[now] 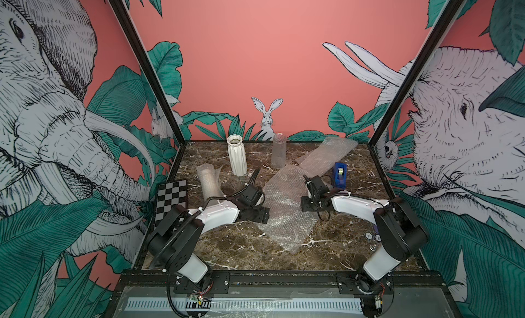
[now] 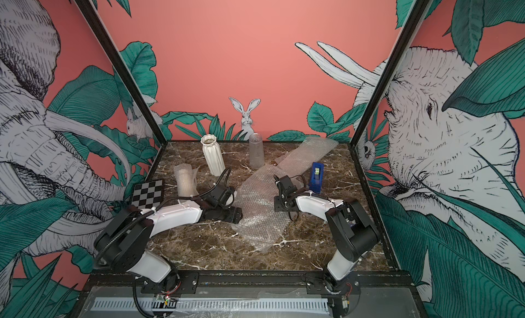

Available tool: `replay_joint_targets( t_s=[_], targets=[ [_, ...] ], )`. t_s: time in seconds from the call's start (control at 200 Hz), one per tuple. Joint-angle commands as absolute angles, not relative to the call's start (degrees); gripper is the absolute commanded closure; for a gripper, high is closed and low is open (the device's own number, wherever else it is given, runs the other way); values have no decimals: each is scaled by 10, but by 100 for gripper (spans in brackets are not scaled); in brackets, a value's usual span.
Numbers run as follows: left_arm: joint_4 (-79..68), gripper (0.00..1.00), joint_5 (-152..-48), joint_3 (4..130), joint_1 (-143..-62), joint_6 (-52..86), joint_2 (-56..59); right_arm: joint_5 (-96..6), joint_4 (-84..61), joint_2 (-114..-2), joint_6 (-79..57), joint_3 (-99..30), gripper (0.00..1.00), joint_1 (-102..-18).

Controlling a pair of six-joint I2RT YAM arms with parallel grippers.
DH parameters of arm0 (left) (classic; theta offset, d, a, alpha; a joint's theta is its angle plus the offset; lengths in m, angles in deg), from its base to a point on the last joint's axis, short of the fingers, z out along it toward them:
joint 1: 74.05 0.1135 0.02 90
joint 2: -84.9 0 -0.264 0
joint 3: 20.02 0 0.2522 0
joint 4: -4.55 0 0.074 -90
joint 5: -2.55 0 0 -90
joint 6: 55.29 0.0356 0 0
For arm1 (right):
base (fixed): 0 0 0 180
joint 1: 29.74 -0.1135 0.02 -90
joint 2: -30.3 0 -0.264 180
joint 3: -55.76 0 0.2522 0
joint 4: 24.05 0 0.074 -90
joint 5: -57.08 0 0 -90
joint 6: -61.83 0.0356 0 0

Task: Wrap vases in bubble wrap
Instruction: Adjust the bubble wrap at the center of the board.

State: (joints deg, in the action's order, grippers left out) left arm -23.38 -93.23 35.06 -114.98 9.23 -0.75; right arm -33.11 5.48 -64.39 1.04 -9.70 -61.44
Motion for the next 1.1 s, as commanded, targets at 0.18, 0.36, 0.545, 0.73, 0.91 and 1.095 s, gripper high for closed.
replay_joint_targets(
  t_s=[0.18,0.36,0.545,0.73,0.91,1.095],
  targets=[
    [-337,15,-907,260,-1208,10,106,-350,76,-671,-4,-116,38,-650],
    [-302,15,-922,248,-1229,-20,148,-320,96,-699,-21,-167,32,-648],
    [-279,15,-928,266,-1249,-25,120,-325,104,-747,-48,-218,31,-629],
    [-268,15,-925,285,-1265,-24,124,-331,114,-755,-71,-250,30,-623],
    [-284,13,-875,303,-1266,6,174,-329,106,-689,-87,-225,25,-619],
    [-373,7,-789,411,-1239,101,203,-318,39,-551,-98,-150,18,-609]
  ],
)
